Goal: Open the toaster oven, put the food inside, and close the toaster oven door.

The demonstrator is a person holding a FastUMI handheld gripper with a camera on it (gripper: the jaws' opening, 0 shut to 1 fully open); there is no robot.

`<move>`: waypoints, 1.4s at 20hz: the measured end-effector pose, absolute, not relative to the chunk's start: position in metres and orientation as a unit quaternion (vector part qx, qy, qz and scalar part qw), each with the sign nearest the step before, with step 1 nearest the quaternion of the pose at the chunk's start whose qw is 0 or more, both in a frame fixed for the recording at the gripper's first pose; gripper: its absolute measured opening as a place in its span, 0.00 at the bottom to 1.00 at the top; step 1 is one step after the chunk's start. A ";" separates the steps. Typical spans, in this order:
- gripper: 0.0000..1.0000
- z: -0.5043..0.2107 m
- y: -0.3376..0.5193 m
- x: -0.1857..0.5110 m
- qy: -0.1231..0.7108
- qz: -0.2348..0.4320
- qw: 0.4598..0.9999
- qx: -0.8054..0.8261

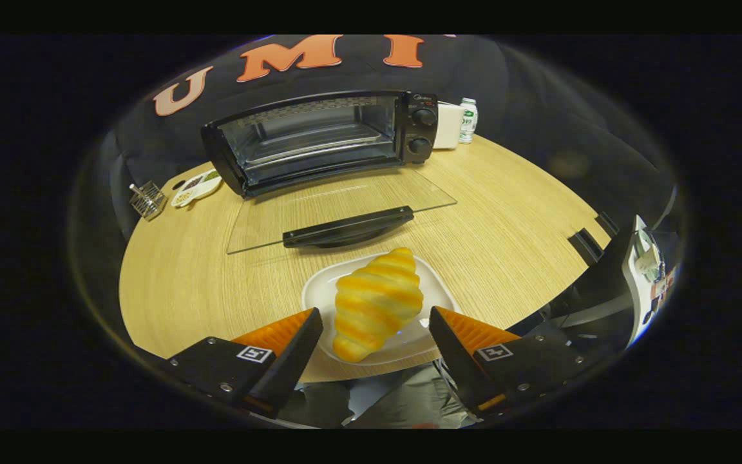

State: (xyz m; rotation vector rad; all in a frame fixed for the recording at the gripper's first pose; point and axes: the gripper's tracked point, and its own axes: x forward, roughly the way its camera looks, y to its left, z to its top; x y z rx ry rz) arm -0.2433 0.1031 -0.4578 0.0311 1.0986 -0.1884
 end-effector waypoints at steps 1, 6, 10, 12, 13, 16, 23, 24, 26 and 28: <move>0.99 -0.461 0.105 -0.247 0.525 -0.092 0.846 0.019; 0.99 -0.480 0.118 -0.257 0.546 -0.097 0.831 0.051; 0.79 -0.485 0.113 -0.260 0.551 -0.103 0.827 0.040; 0.67 -0.485 0.113 -0.261 0.552 -0.106 0.825 0.054; 0.60 -0.483 0.112 -0.261 0.552 -0.107 0.825 0.054; 0.48 -0.470 0.107 -0.256 0.535 -0.111 0.835 0.062; 0.40 -0.409 0.102 -0.215 0.476 -0.100 0.862 0.141; 0.40 -0.401 0.103 -0.205 0.465 -0.094 0.866 0.157; 0.40 -0.388 0.101 -0.185 0.443 -0.081 0.875 0.178; 0.40 -0.382 0.100 -0.170 0.431 -0.069 0.880 0.188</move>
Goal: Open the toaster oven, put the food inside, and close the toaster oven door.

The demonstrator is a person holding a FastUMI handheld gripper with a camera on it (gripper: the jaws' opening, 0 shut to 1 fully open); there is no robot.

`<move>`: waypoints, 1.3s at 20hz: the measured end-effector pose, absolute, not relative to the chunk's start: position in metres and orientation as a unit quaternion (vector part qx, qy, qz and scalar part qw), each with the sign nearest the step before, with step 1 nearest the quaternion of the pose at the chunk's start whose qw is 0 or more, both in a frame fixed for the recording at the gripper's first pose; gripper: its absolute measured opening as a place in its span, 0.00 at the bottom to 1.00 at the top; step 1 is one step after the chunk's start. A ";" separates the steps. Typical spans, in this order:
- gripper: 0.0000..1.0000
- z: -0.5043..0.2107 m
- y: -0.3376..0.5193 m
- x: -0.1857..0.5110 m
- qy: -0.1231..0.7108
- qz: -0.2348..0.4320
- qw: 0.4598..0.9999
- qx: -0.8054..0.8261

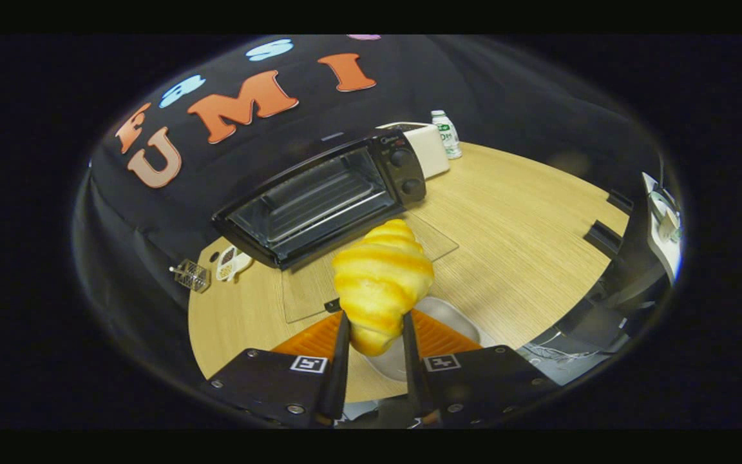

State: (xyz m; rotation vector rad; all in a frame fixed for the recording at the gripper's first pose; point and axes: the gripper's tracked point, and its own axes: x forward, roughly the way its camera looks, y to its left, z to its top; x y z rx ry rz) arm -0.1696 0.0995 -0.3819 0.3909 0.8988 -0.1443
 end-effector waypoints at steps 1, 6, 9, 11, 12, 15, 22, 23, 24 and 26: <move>0.40 -0.379 0.101 -0.160 0.425 -0.063 0.881 0.197; 0.40 -0.374 0.119 -0.110 0.405 -0.024 0.878 0.254; 0.39 -0.374 0.132 -0.080 0.394 0.000 0.872 0.289; 0.40 -0.380 0.142 -0.063 0.390 0.012 0.870 0.300; 0.40 -0.384 0.147 -0.052 0.390 0.018 0.868 0.307; 0.39 -0.397 0.167 -0.028 0.398 0.032 0.854 0.334; 0.40 -0.421 0.189 0.023 0.396 0.036 0.835 0.380; 0.40 -0.421 0.191 0.029 0.391 0.038 0.833 0.390; 0.40 -0.421 0.195 0.037 0.386 0.039 0.831 0.399; 0.39 -0.425 0.205 0.048 0.384 0.046 0.823 0.415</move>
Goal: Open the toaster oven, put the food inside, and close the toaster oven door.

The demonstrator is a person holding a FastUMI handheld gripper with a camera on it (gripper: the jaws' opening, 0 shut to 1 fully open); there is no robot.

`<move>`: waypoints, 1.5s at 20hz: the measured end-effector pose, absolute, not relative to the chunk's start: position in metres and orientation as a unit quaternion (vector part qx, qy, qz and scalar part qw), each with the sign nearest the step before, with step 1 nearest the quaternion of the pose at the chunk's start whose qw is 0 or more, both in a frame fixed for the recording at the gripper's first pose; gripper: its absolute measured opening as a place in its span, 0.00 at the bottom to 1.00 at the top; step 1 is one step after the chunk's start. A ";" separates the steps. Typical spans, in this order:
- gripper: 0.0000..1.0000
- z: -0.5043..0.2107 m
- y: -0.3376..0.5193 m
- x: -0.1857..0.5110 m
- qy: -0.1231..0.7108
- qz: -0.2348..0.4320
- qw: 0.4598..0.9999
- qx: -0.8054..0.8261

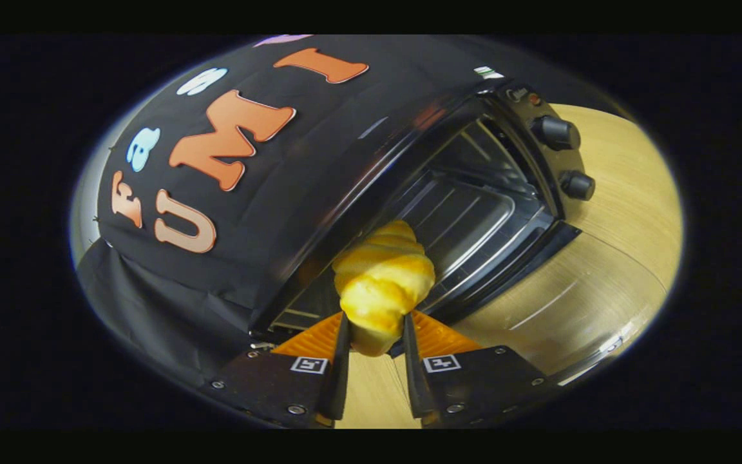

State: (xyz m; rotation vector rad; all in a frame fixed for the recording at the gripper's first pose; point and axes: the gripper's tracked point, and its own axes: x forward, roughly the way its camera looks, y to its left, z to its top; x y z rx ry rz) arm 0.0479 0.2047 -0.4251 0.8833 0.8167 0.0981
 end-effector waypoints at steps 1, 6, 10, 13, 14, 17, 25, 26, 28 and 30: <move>0.39 -0.428 0.210 0.052 0.384 0.049 0.818 0.426; 0.49 -0.433 0.220 0.067 0.368 0.054 0.815 0.444; 0.59 -0.426 0.218 0.068 0.354 0.057 0.822 0.443; 0.62 -0.420 0.211 0.059 0.345 0.059 0.836 0.423; 0.66 -0.419 0.207 0.054 0.345 0.060 0.838 0.418; 0.79 -0.409 0.194 0.037 0.344 0.065 0.845 0.404; 0.98 -0.386 0.152 -0.023 0.348 0.071 0.875 0.330; 0.98 -0.385 0.147 -0.031 0.351 0.073 0.879 0.316; 0.98 -0.382 0.140 -0.049 0.355 0.077 0.888 0.282; 0.98 -0.385 0.134 -0.068 0.361 0.081 0.898 0.239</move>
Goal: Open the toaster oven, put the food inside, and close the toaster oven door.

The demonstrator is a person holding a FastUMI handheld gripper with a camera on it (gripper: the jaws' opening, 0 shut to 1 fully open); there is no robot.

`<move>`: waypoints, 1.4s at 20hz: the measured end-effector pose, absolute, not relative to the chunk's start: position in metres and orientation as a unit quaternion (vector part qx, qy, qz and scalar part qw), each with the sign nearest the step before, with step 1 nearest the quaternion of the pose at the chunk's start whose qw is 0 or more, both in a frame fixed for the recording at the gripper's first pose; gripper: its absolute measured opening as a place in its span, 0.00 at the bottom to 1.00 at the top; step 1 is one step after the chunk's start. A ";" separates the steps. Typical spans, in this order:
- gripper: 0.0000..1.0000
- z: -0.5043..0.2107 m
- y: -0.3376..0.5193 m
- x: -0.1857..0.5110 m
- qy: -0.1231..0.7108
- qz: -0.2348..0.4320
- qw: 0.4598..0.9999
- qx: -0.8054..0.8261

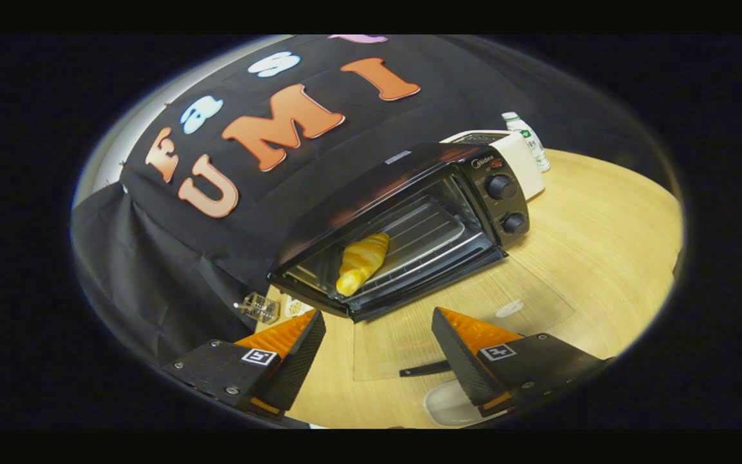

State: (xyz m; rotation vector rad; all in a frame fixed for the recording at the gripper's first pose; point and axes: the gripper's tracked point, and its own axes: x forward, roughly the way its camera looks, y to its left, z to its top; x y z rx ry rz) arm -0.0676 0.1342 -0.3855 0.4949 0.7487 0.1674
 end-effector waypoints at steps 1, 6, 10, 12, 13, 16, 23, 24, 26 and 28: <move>0.98 -0.390 0.131 -0.076 0.366 0.083 0.901 0.215; 0.98 -0.408 0.123 -0.114 0.386 0.102 0.911 0.099; 0.99 -0.430 0.111 -0.127 0.404 0.095 0.909 0.034; 0.99 -0.444 0.104 -0.131 0.414 0.091 0.906 0.011; 0.99 -0.450 0.103 -0.136 0.421 0.091 0.902 0.005; 0.99 -0.468 0.099 -0.140 0.437 0.079 0.896 -0.004; 0.99 -0.479 0.100 -0.126 0.435 0.076 0.897 0.022; 0.99 -0.480 0.101 -0.125 0.433 0.078 0.897 0.030; 0.99 -0.479 0.100 -0.124 0.428 0.077 0.900 0.034; 0.99 -0.476 0.100 -0.123 0.424 0.073 0.901 0.047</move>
